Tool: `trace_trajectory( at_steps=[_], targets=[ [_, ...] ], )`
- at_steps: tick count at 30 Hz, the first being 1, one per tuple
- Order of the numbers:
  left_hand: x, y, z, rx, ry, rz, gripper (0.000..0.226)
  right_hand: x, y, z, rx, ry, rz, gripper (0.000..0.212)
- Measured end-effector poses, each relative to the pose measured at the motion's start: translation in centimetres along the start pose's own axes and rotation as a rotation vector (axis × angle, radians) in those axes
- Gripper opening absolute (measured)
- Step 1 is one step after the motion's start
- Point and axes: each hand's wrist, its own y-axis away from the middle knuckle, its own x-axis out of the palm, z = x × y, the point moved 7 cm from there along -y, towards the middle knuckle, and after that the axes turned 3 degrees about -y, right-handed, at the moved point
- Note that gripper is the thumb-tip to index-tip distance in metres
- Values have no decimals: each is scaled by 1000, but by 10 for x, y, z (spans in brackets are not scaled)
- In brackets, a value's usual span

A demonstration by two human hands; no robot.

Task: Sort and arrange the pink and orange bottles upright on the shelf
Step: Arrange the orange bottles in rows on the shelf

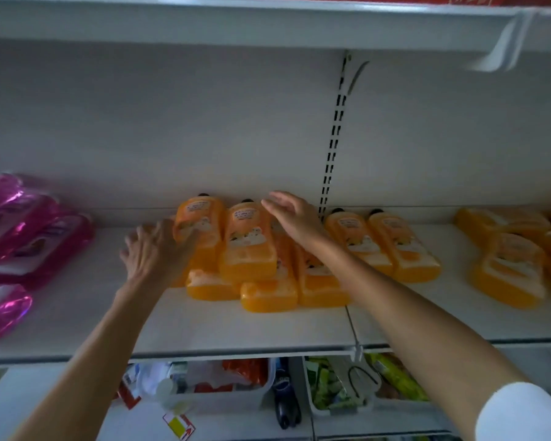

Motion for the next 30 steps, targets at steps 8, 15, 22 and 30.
trace_trajectory(
  at_steps=[8,15,22,30],
  targets=[
    [40,63,-211,511,450,122,29,-154,40,-49,84,15,-229,55],
    [166,130,-356,660,502,494,43,-301,106,-136,220,169,-463,54],
    [244,174,-404,715,83,640,105,-361,141,-207,481,770,-231,66],
    [227,182,-413,682,233,409,81,-343,130,-186,168,529,-291,41]
  ],
)
